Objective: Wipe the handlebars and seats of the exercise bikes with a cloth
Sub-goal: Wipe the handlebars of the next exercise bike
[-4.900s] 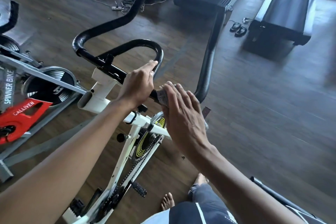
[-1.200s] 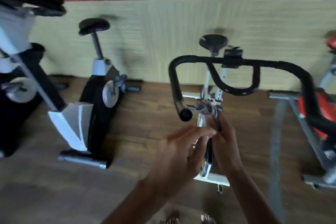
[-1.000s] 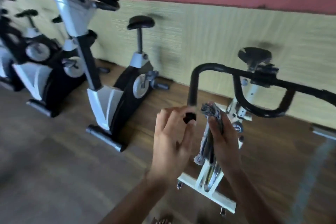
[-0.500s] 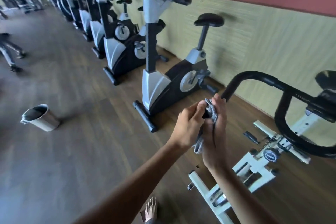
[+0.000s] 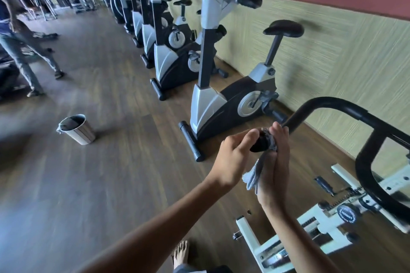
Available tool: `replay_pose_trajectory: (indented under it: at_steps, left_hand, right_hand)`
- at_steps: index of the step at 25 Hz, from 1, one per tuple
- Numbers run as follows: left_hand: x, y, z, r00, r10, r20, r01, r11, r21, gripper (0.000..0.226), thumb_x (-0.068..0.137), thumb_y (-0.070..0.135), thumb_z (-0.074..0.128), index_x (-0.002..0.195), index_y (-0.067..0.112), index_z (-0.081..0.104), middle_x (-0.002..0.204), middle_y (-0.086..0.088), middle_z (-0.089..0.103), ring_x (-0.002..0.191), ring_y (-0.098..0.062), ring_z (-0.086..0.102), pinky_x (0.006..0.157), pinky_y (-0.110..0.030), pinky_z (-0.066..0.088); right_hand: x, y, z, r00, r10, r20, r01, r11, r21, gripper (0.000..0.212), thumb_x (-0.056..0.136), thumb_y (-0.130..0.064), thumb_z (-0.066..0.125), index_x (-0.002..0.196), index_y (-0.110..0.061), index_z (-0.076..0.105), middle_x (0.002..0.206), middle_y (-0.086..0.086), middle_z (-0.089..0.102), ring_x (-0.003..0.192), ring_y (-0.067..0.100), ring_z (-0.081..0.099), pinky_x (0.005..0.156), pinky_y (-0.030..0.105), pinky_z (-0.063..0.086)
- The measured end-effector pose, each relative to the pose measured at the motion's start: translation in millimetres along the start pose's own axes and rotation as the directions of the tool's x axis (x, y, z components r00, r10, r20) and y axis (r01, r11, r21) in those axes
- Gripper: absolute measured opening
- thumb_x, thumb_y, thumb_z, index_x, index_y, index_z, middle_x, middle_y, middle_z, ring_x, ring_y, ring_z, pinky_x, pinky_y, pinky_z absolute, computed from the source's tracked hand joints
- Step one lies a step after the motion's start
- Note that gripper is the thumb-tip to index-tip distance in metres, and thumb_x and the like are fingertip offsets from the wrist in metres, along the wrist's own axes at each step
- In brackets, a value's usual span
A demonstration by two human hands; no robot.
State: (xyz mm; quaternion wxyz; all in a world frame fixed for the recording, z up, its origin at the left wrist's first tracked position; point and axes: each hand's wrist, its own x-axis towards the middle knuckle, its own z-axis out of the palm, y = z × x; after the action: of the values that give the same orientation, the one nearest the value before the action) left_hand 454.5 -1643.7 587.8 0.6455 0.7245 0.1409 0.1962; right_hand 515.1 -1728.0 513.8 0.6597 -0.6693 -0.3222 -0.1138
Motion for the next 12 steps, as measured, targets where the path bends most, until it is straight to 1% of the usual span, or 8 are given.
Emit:
replay_pose_trajectory:
  at_steps: [2,4,5,6,8,9,11,12]
  left_hand:
    - [4,-1,0,1.000,-0.014,0.012,0.015,0.995,-0.098,0.039,0.097,0.030,0.042,0.118,0.015,0.072,0.119,-0.003,0.072,0.122,-0.020,0.061,0.111,-0.049,0.040]
    - [8,1,2,0.996,-0.060,0.072,0.073,0.977,-0.199,0.041,0.095,0.025,0.041,0.119,0.010,0.070,0.123,-0.007,0.070,0.123,-0.021,0.060,0.114,-0.047,0.038]
    - [12,2,3,0.988,-0.082,0.130,0.113,0.963,-0.245,0.041,0.095,0.023,0.040,0.119,0.010,0.070,0.124,-0.009,0.069,0.123,-0.021,0.060,0.114,-0.045,0.038]
    - [17,4,2,0.974,-0.107,0.202,0.161,0.948,-0.274,0.041,0.096,0.019,0.037,0.116,0.012,0.073,0.123,-0.008,0.069,0.121,-0.019,0.061,0.113,-0.039,0.040]
    - [29,10,-4,0.922,-0.146,0.358,0.256,0.924,-0.282,0.047,0.097,0.011,0.032,0.107,0.018,0.077,0.117,-0.001,0.072,0.114,-0.012,0.064,0.105,-0.026,0.045]
    - [36,12,-5,0.893,-0.144,0.427,0.280,0.920,-0.274,0.046,0.097,0.008,0.032,0.111,0.016,0.075,0.120,-0.002,0.071,0.116,-0.012,0.063,0.105,-0.024,0.045]
    - [51,10,-5,0.861,-0.138,0.489,0.275,0.936,-0.220,0.041,0.097,0.004,0.035,0.126,0.004,0.063,0.133,-0.010,0.062,0.122,-0.017,0.060,0.106,-0.026,0.044]
    - [59,7,-3,0.864,-0.162,0.477,0.278,0.943,-0.182,0.037,0.098,0.003,0.037,0.127,0.000,0.060,0.134,-0.014,0.059,0.118,-0.016,0.062,0.103,-0.025,0.047]
  right_hand:
    - [8,11,-5,0.999,-0.040,0.027,0.041,0.999,-0.032,0.046,0.102,-0.023,0.024,0.146,-0.037,0.033,0.157,-0.027,0.027,0.152,0.021,0.022,0.121,0.051,0.024]
    - [13,24,-12,0.999,-0.032,0.032,0.034,0.998,-0.046,0.047,0.102,-0.024,0.024,0.144,-0.042,0.033,0.157,-0.030,0.025,0.153,0.016,0.018,0.121,0.054,0.024]
    - [15,29,-14,0.999,-0.017,0.036,0.019,0.999,-0.048,0.047,0.102,-0.024,0.024,0.145,-0.043,0.033,0.157,-0.029,0.024,0.153,0.015,0.015,0.121,0.055,0.023]
    - [15,33,-17,0.999,-0.004,0.042,0.006,0.999,-0.051,0.047,0.102,-0.025,0.024,0.145,-0.043,0.034,0.159,-0.027,0.023,0.154,0.015,0.012,0.121,0.056,0.022]
    - [17,37,-21,0.998,0.010,0.054,-0.007,0.998,-0.065,0.047,0.103,-0.025,0.024,0.145,-0.042,0.036,0.161,-0.015,0.024,0.154,0.016,0.008,0.122,0.055,0.020]
    - [19,38,-22,0.998,0.016,0.061,-0.012,0.997,-0.072,0.049,0.103,-0.025,0.023,0.145,-0.047,0.035,0.162,-0.011,0.024,0.155,0.016,0.006,0.123,0.053,0.019]
    - [22,38,-23,0.997,0.044,0.069,-0.039,0.997,-0.065,0.051,0.104,-0.026,0.023,0.146,-0.054,0.030,0.162,-0.007,0.022,0.155,0.015,0.004,0.124,0.045,0.017]
    - [23,39,-23,0.996,0.063,0.065,-0.059,0.996,-0.062,0.050,0.104,-0.026,0.023,0.148,-0.050,0.032,0.163,-0.005,0.021,0.155,0.015,0.004,0.124,0.043,0.017]
